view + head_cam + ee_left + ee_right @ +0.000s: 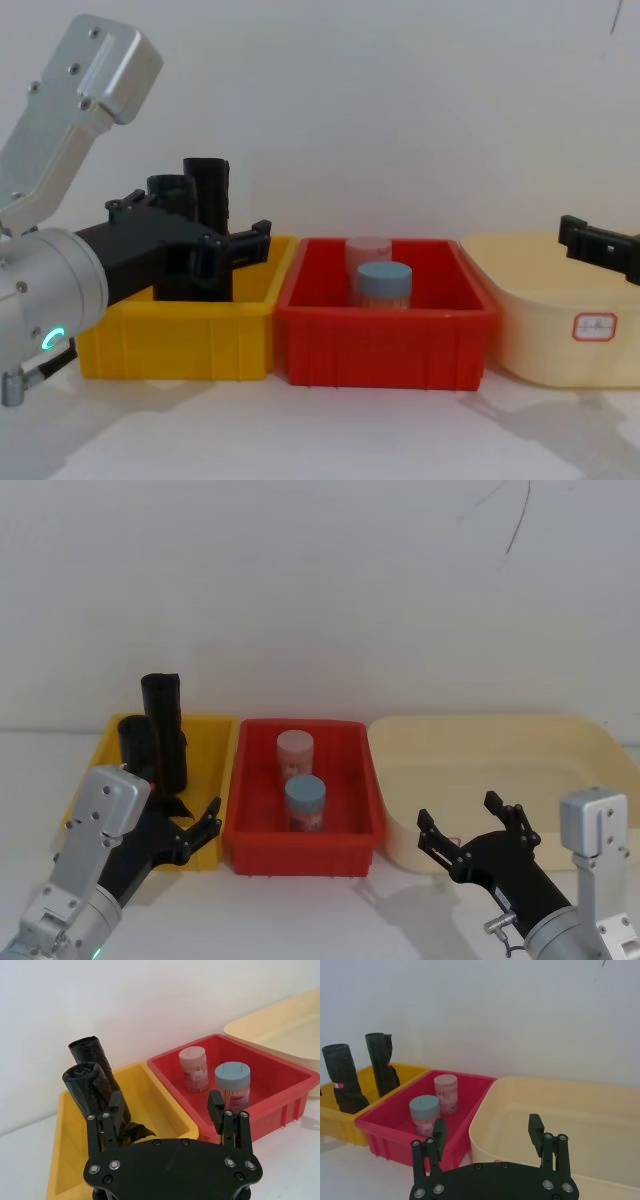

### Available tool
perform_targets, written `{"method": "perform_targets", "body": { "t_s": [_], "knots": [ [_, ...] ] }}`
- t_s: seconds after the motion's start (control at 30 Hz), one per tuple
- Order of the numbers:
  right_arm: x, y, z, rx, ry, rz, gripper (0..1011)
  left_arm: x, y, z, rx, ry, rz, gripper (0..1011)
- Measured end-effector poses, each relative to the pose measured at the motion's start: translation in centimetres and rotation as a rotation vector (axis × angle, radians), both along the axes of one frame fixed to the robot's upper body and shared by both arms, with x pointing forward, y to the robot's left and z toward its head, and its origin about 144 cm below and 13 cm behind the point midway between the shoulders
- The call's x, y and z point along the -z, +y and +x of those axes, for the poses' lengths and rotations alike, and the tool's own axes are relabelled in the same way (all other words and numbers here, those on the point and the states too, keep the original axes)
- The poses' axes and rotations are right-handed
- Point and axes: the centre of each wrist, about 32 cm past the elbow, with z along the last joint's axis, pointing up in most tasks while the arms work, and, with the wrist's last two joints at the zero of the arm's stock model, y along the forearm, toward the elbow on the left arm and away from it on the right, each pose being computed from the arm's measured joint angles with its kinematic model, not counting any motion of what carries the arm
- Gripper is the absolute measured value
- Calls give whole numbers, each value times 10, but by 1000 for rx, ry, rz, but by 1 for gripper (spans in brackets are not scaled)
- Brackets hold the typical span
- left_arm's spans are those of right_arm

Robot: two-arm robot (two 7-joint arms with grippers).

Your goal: Pick up the garbage bag with the one hand and transfer it to the other hand.

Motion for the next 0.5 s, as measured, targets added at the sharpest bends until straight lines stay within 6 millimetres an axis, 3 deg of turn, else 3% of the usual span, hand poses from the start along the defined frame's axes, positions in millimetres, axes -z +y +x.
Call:
{"method": "perform_targets", "body": {
  "t_s": [0.5],
  "knots": [
    [0,0,0,0,0,0,1000,0,0,0,0,0,0,1001]
  ]
}}
